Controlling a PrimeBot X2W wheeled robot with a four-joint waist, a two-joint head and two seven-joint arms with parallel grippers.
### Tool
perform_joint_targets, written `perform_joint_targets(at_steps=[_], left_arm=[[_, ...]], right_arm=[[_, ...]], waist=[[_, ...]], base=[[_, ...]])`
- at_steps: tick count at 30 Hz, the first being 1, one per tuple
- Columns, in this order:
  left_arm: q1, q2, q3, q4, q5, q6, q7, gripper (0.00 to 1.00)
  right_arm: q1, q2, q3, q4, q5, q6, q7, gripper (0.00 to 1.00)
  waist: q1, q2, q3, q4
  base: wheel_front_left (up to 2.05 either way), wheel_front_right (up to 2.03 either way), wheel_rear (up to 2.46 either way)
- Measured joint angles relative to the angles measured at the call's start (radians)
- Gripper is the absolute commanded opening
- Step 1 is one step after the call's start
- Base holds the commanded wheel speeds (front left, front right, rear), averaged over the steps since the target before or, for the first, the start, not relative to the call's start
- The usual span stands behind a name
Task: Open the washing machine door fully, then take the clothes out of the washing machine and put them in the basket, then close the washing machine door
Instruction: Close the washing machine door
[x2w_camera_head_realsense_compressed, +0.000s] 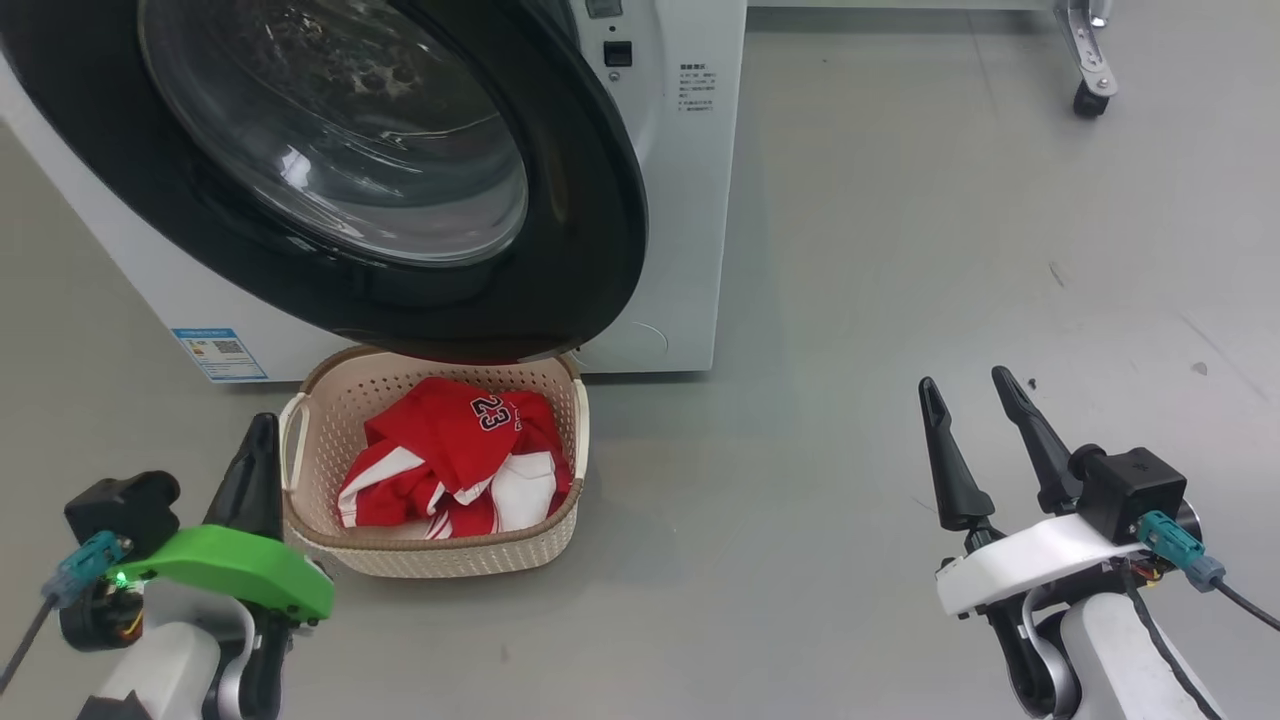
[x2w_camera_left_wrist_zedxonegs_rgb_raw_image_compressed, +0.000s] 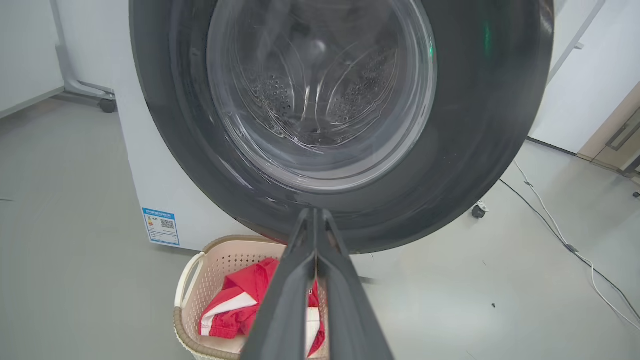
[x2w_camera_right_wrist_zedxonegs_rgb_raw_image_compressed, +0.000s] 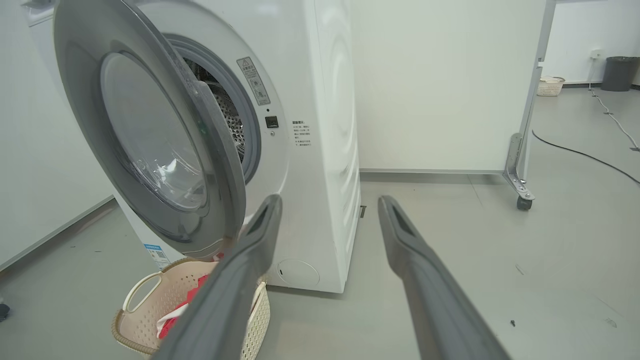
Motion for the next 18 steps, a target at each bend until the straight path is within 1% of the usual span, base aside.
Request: perform_joint_targets(at_steps=[3, 8, 11, 14, 18], left_arm=[[0.019, 0.014, 0.004, -0.016, 0.043, 0.027, -0.021, 0.00], [0.060, 0.015, 0.044, -0.047, 0.063, 0.059, -0.023, 0.00], [0.083, 0.017, 0.074, -0.070, 0.084, 0.071, -0.023, 0.00], [0.099, 0.032, 0.092, -0.094, 0.133, 0.077, -0.023, 0.00], [0.110, 0.029, 0.135, -0.167, 0.202, 0.084, -0.022, 0.00]], right_arm=[[0.004, 0.000, -0.002, -0.001, -0.001, 0.000, 0.000, 1.00], [0.019, 0.001, -0.004, -0.003, -0.007, 0.000, 0.000, 1.00], [0.019, 0.001, 0.002, -0.004, -0.007, 0.000, 0.000, 1.00], [0.019, 0.006, 0.008, -0.005, -0.007, 0.000, 0.000, 1.00], [0.021, 0.006, 0.008, -0.007, -0.007, 0.000, 0.000, 1.00]], waist=[[0.0000, 0.0000, -0.013, 0.020], [0.0000, 0.0000, -0.030, 0.047], [0.0000, 0.0000, -0.036, 0.058], [0.0000, 0.0000, -0.040, 0.063], [0.0000, 0.0000, -0.042, 0.067]], base=[[0.00, 0.00, 0.00], [0.00, 0.00, 0.00], [0.00, 0.00, 0.00], [0.00, 0.00, 0.00], [0.00, 0.00, 0.00]])
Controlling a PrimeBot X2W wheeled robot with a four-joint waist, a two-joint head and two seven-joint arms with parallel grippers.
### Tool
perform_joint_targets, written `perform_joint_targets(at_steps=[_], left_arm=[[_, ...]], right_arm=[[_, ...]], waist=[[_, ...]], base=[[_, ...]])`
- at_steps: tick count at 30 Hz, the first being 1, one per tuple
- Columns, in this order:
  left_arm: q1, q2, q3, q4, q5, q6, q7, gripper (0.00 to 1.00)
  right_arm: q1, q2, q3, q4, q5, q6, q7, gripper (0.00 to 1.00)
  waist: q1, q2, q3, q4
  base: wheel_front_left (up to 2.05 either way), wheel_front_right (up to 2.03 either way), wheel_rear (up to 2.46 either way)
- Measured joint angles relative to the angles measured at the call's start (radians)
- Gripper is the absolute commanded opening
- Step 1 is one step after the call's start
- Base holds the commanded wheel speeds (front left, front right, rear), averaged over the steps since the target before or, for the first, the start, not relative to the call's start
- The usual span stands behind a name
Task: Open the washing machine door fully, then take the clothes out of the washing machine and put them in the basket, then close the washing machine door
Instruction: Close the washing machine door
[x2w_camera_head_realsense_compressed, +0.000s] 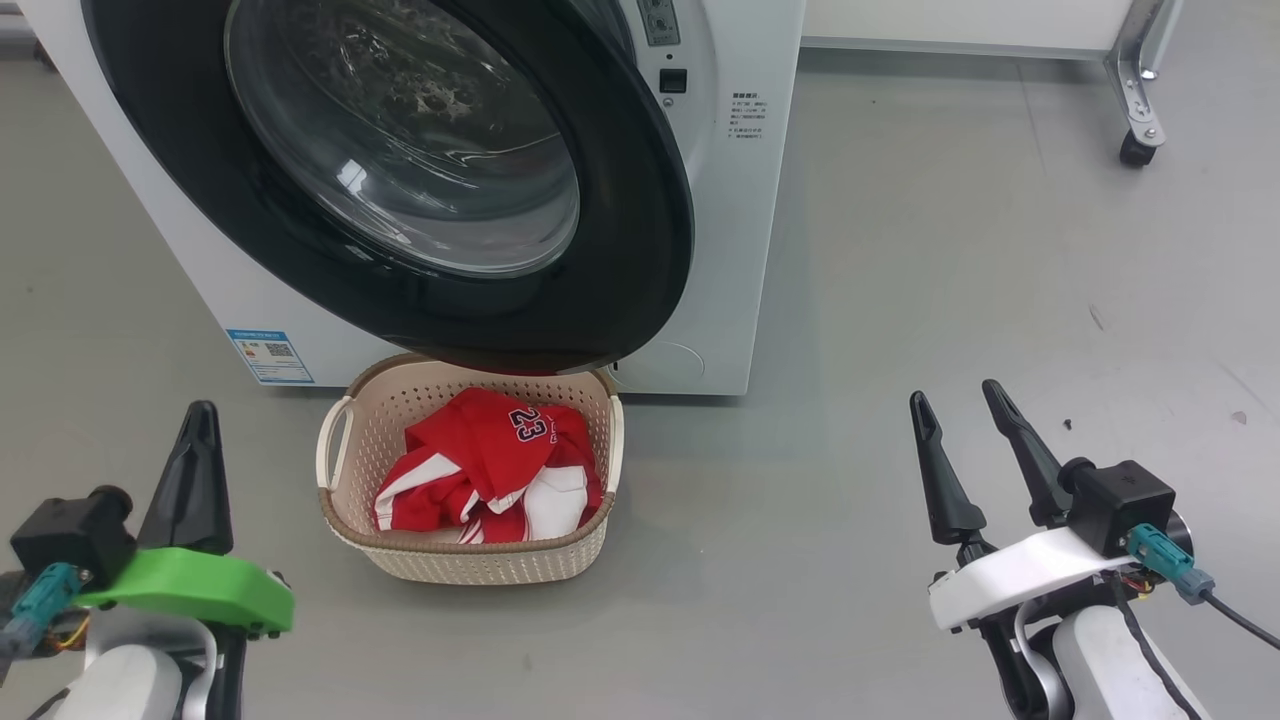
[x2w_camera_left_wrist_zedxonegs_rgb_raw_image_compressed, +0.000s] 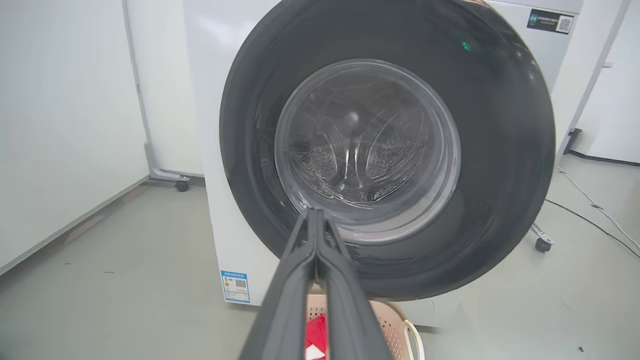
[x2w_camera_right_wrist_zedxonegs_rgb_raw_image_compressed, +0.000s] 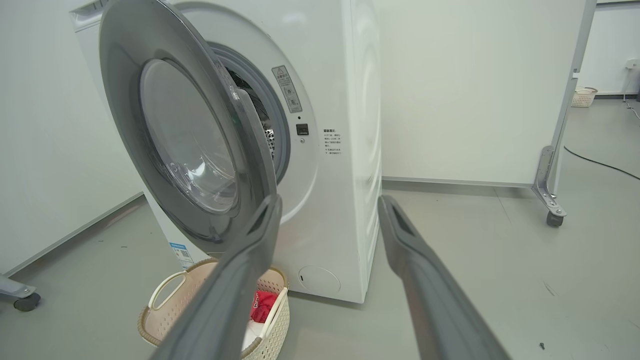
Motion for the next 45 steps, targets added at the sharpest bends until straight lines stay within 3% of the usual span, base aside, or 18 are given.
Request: perform_joint_targets(at_steps=[1, 2, 3, 4, 21, 45], left_arm=[[0.004, -0.001, 0.005, -0.015, 0.021, 0.001, 0.000, 0.00], [0.011, -0.004, 0.012, -0.026, 0.033, 0.001, 0.000, 0.15], [0.022, -0.010, 0.018, -0.037, 0.041, 0.001, 0.000, 0.44], [0.034, -0.015, 0.023, -0.047, 0.055, 0.005, 0.000, 1.00], [0.142, -0.053, -0.001, -0.121, 0.227, 0.009, 0.000, 1.00], [0.177, -0.116, 0.027, -0.147, 0.274, 0.009, 0.000, 1.00]], right_arm=[[0.000, 0.001, 0.000, 0.000, 0.000, 0.000, 0.000, 1.00], [0.000, 0.001, 0.001, 0.000, 0.000, 0.000, 0.000, 1.00], [0.001, 0.003, 0.003, -0.001, 0.000, 0.000, 0.000, 1.00], [0.001, 0.004, 0.005, -0.001, 0.000, 0.000, 0.000, 1.00], [0.002, 0.008, 0.013, -0.007, 0.000, 0.000, 0.000, 1.00], [0.002, 0.008, 0.010, -0.007, 0.000, 0.000, 0.000, 1.00]], waist=[[0.0000, 0.0000, 0.000, 0.000], [0.0000, 0.0000, -0.001, 0.001], [0.0000, 0.0000, -0.001, 0.001], [-0.0001, 0.0000, -0.001, 0.000], [0.0000, 0.0000, 0.012, -0.019], [0.0000, 0.0000, 0.007, -0.014]], base=[[0.00, 0.00, 0.00], [0.00, 0.00, 0.00], [0.00, 0.00, 0.00], [0.00, 0.00, 0.00], [0.00, 0.00, 0.00], [0.00, 0.00, 0.00]])
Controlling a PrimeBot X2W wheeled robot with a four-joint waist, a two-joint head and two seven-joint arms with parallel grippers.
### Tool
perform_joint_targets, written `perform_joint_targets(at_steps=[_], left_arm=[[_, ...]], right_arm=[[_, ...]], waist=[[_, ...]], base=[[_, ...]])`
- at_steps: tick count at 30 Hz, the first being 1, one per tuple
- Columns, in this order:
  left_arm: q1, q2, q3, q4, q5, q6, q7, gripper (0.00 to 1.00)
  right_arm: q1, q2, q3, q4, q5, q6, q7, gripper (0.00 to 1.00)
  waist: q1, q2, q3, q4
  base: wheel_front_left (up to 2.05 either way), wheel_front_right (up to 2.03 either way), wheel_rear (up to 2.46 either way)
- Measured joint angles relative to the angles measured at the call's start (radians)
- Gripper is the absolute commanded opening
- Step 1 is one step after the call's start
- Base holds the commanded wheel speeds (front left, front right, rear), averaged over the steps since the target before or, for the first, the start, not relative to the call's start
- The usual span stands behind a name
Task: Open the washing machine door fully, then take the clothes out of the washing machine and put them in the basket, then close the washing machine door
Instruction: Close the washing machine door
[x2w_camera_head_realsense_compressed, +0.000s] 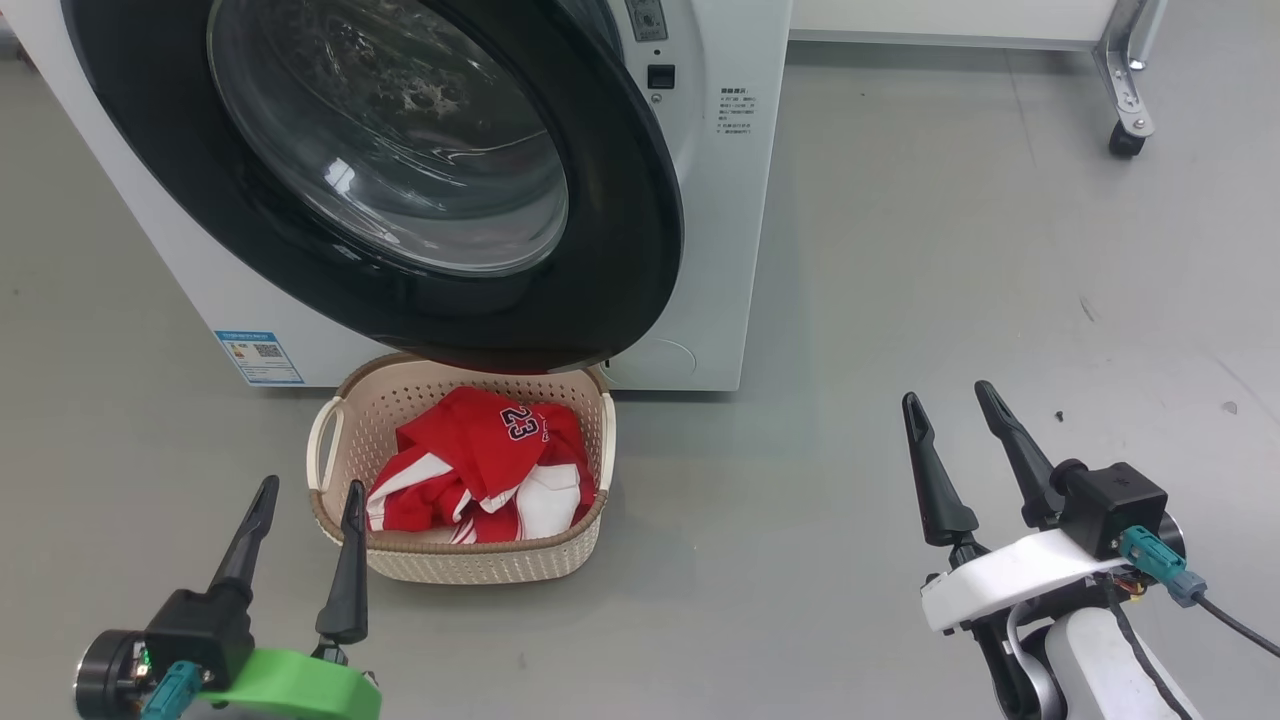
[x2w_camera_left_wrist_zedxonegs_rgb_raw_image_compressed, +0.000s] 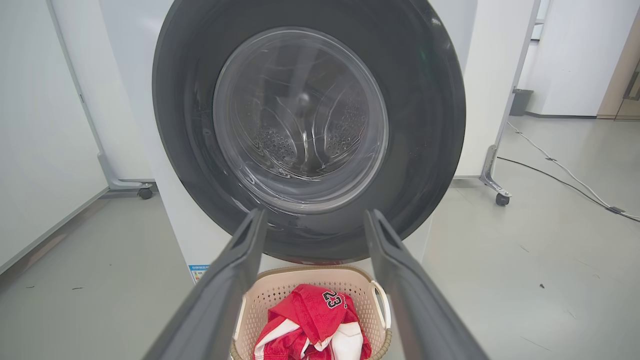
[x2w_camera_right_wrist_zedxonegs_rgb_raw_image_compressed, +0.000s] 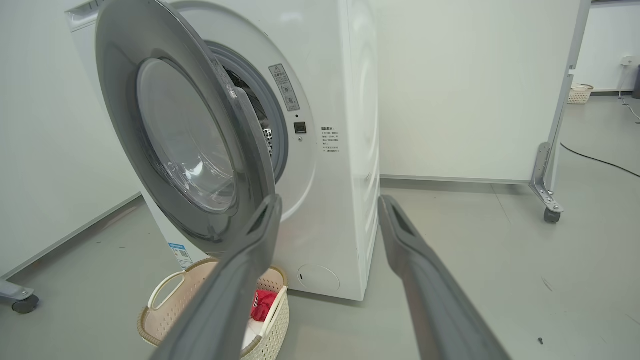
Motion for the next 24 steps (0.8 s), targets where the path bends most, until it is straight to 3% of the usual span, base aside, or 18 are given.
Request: perform_joint_targets(at_steps=[24], left_arm=[[0.015, -0.024, 0.030, 0.001, 0.026, -0.017, 0.000, 1.00]], right_arm=[[0.000, 0.004, 0.006, 0.000, 0.000, 0.000, 0.000, 1.00]], waist=[[0.0000, 0.0000, -0.006, 0.014]], base=[[0.00, 0.00, 0.00]])
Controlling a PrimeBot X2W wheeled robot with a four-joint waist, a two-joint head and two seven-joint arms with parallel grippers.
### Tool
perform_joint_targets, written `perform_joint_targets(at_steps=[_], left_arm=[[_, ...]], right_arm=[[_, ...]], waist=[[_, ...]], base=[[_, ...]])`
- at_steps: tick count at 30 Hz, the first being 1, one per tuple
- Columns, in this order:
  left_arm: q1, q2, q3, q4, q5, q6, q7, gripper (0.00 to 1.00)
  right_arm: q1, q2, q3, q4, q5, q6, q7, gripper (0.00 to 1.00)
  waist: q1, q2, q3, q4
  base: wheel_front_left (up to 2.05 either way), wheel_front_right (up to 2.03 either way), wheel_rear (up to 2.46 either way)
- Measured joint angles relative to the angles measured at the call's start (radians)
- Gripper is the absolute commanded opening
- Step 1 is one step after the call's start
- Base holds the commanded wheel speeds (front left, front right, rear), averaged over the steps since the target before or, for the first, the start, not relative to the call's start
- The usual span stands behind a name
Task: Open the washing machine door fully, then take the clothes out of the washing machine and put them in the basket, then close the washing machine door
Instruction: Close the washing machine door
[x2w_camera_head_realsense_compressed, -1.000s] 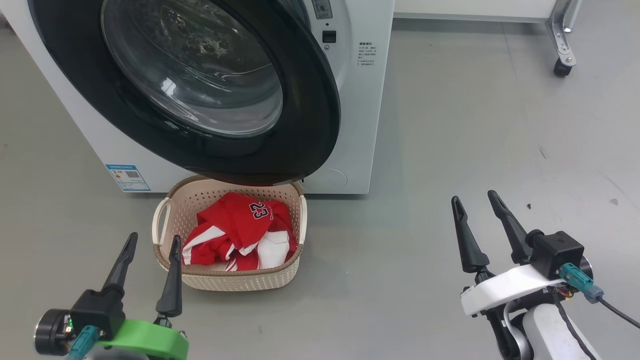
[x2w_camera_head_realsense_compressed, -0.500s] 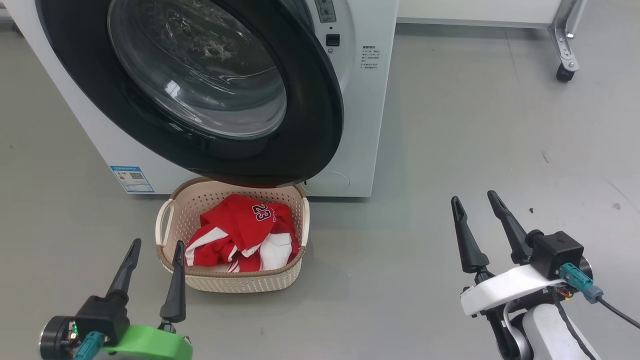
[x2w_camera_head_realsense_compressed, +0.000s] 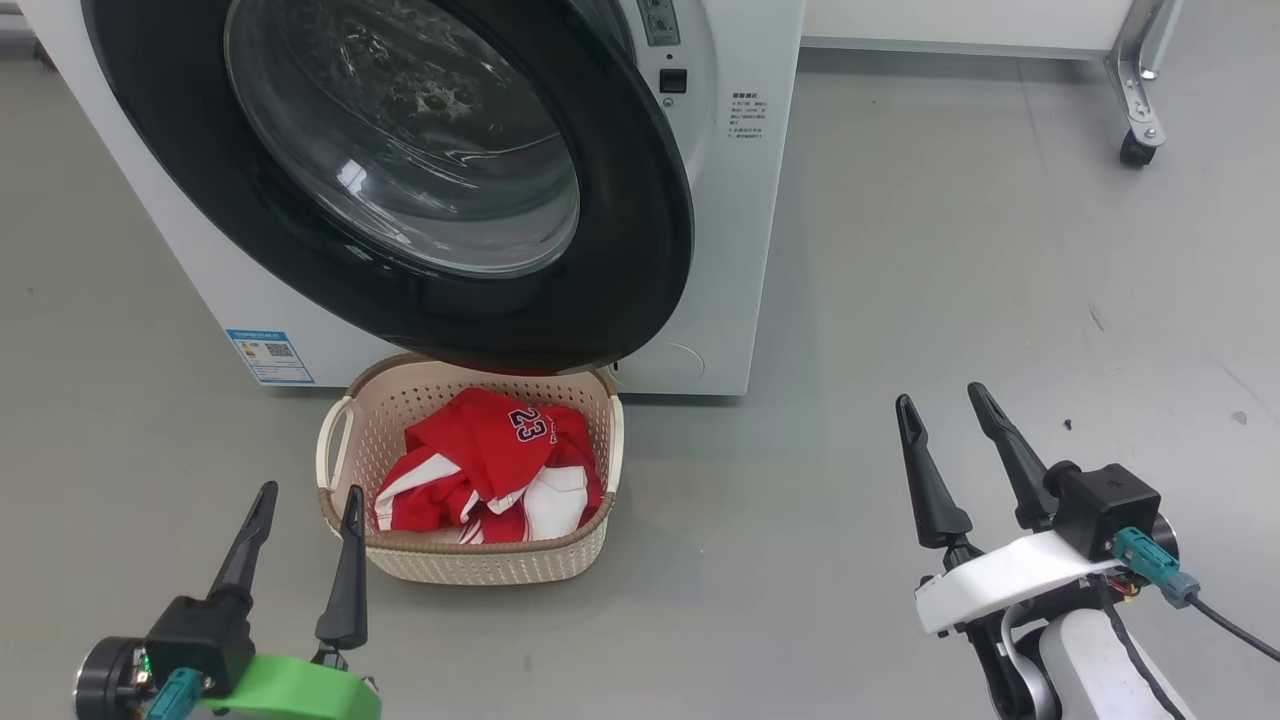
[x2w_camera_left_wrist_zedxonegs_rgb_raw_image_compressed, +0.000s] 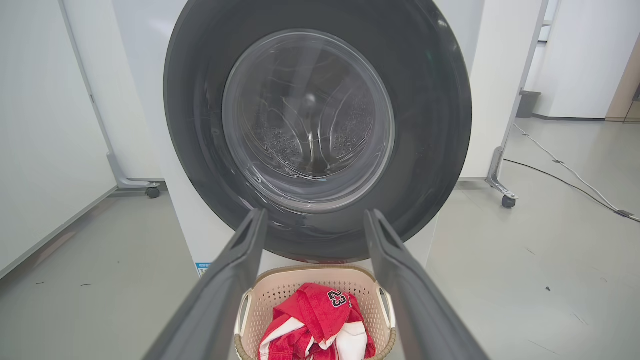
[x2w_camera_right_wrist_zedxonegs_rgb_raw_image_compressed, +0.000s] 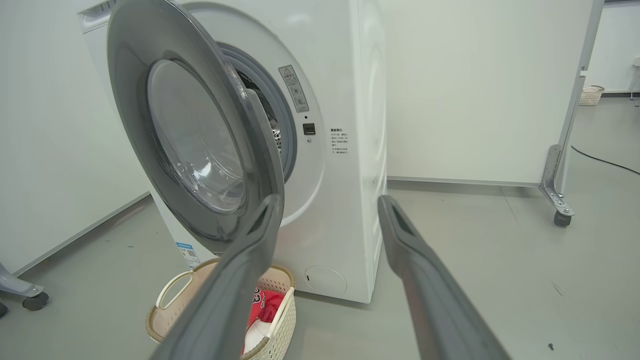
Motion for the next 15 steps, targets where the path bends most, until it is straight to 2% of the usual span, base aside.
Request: perform_joint_targets(at_steps=[15], left_arm=[[0.014, -0.010, 0.008, 0.006, 0.025, -0.020, 0.000, 1.00]], right_arm=[[0.001, 0.000, 0.011, 0.001, -0.005, 0.000, 0.000, 1.00]], waist=[[0.0000, 0.0000, -0.014, 0.001]], base=[[0.00, 0.00, 0.00]])
